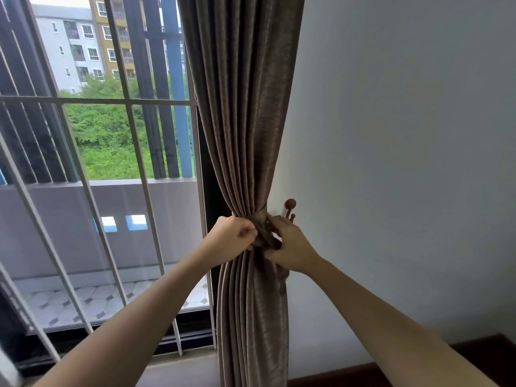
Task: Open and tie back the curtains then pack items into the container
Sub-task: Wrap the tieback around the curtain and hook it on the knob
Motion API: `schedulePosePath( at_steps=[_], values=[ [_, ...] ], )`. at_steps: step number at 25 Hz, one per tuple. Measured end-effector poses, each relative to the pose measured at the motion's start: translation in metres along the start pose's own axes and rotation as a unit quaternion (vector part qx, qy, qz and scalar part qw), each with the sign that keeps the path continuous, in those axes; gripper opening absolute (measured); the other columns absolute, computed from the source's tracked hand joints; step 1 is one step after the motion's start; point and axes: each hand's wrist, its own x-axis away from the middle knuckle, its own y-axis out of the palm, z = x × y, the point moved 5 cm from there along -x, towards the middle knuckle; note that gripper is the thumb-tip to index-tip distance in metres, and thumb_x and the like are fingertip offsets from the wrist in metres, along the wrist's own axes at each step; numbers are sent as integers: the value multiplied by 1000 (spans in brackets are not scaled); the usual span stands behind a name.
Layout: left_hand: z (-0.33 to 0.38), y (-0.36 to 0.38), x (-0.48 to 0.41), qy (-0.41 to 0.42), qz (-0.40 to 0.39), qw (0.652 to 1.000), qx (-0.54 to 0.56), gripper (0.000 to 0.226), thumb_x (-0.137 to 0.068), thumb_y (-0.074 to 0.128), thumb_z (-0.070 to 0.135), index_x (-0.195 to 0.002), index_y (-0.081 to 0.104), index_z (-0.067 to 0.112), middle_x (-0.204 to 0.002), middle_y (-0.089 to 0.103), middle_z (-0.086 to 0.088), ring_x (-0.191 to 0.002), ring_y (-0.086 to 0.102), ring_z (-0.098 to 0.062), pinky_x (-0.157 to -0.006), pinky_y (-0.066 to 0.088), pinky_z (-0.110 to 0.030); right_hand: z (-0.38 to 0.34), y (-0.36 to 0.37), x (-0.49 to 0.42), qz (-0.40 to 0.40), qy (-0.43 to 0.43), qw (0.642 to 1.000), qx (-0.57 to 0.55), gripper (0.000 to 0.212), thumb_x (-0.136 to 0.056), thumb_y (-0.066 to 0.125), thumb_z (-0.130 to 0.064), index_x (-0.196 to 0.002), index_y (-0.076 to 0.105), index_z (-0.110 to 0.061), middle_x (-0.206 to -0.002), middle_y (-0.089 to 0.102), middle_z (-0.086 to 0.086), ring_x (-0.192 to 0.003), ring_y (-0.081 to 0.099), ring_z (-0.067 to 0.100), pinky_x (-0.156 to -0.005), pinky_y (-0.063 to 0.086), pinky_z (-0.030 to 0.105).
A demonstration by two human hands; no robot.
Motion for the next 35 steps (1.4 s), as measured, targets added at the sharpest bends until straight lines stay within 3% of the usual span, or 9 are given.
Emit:
schedulePosePath(
  at_steps=[4, 8, 13, 16, 18, 21, 28, 33, 35],
  values=[
    [-1, -10, 7, 50, 118, 991, -37, 16, -83, 65, 15, -96, 58, 8, -62, 59, 8, -58, 60, -13, -62, 52, -26, 10, -15, -2, -16, 62, 997, -49, 56, -85, 45, 3, -138, 44, -16, -79, 51, -13, -59, 54, -11, -57, 40, 5],
    [0, -6, 3, 49, 103, 983, -144, 31, -90, 57, 32, -112, 50, 12, -68, 63, -4, -65, 63, -30, -64, 54, -38, 18, -21, -9, -29, 70, 994, -82, 43, -96, 44, -7, -136, 44, -25, -104, 57, -7, -88, 58, 8, -80, 44, 16],
    [-9, -17, -10, 39, 79, 975, -205, 28, -92, 52, 37, -98, 51, 10, -74, 66, -14, -71, 62, -38, -65, 51, -41, 49, -51, -14, 57, 75, 982, -164, 5, -85, 68, -19, -84, 63, -21, -87, 65, 4, -76, 61, 22, -61, 51, 21],
    [-14, -20, -12, 55, 90, 976, -190, 26, -91, 55, 34, -98, 54, 8, -66, 61, -10, -65, 61, -36, -58, 45, -33, 79, -51, -12, 108, 123, 931, -326, 9, -89, 61, -13, -97, 66, -11, -98, 61, 8, -88, 61, 16, -71, 53, 18],
    [-16, -21, -12, 66, 105, 975, -182, 25, -90, 58, 33, -96, 55, 9, -62, 56, -4, -60, 60, -33, -56, 39, -30, 94, -39, -13, 144, 158, 860, -463, 16, -93, 55, -7, -109, 57, -7, -94, 62, 8, -88, 61, 14, -74, 55, 17],
    [-12, -14, -13, 75, 116, 971, -196, 25, -89, 58, 36, -94, 55, 12, -61, 59, -2, -59, 61, -30, -56, 43, -30, 112, -18, -23, 193, 209, 792, -540, 11, -95, 49, -2, -103, 56, -3, -89, 60, 8, -88, 58, 15, -70, 54, 14],
    [-5, -5, -13, 90, 176, 953, -232, 24, -85, 63, 36, -86, 57, 13, -53, 62, -3, -46, 59, -29, -48, 40, -27, 123, -5, -38, 281, 274, 794, -465, 29, -90, 60, -8, -116, 62, 3, -113, 63, 14, -108, 60, 24, -101, 46, 32],
    [-4, -3, -12, 103, 194, 953, -208, 25, -81, 56, 37, -84, 57, 12, -50, 61, -2, -42, 57, -29, -46, 46, -30, 129, -6, -35, 210, 306, 818, -440, 29, -93, 57, -22, -104, 67, 2, -94, 66, 10, -88, 64, 17, -81, 54, 20],
    [-3, -3, -11, 105, 199, 952, -205, 24, -81, 57, 36, -84, 58, 12, -50, 61, -1, -41, 57, -28, -45, 45, -29, 133, -6, -36, 198, 294, 856, -377, 30, -94, 55, -26, -102, 70, -1, -93, 68, 10, -91, 66, 19, -88, 53, 26]
  ],
)
